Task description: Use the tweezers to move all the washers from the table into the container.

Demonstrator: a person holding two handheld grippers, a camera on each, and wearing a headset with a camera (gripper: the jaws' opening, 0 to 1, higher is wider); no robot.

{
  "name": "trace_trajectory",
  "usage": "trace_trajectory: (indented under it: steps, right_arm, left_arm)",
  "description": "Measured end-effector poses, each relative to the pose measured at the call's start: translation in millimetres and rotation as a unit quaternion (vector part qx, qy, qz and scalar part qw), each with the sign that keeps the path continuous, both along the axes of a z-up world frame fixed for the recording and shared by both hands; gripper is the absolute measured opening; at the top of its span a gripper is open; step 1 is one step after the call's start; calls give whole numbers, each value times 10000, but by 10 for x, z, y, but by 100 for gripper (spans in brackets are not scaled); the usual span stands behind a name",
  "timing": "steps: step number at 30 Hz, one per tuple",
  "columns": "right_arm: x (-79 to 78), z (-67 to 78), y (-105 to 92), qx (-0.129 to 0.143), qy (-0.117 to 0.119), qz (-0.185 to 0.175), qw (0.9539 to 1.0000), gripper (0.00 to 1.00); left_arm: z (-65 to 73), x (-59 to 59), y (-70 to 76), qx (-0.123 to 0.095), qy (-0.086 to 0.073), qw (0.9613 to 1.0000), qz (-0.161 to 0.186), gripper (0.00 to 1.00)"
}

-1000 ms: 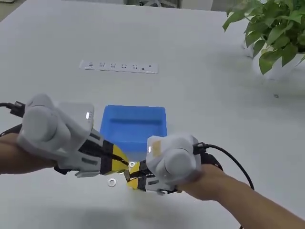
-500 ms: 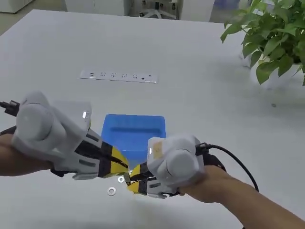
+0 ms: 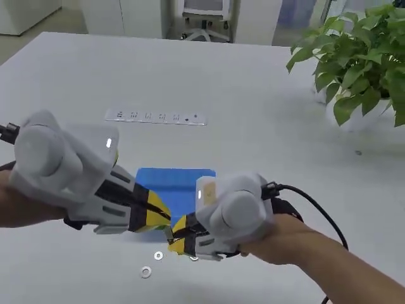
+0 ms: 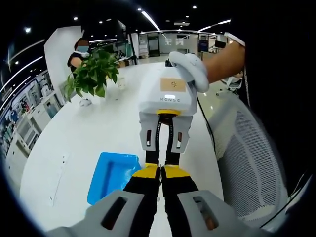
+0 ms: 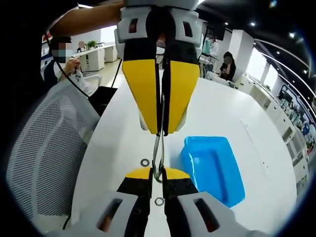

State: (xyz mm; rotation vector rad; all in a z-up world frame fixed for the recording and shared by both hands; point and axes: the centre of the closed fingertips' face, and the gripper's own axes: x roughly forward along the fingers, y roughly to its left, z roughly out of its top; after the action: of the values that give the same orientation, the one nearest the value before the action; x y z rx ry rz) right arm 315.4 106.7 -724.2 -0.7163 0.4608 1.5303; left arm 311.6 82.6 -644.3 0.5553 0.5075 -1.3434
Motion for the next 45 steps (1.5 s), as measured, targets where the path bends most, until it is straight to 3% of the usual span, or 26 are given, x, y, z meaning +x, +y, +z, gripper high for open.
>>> trace_trajectory:
  steps: [11, 21, 32, 45]
  right_arm:
    - [257, 112, 1, 70, -91, -92, 9999, 9]
    - [484, 117, 14, 79, -154, -151, 9997, 9]
    - [765, 7, 81, 121, -137, -274, 9995, 9]
    - [993, -247, 122, 95, -11, -373, 9993, 9]
  left_arm:
    - [102, 227, -10, 24, -227, 9997, 1, 5]
    - [106, 449, 5, -1, -312, 9995, 38, 5]
    - [8, 706, 54, 23, -347, 9993, 124, 6]
    - [-255, 963, 89, 121, -210, 9995, 177, 6]
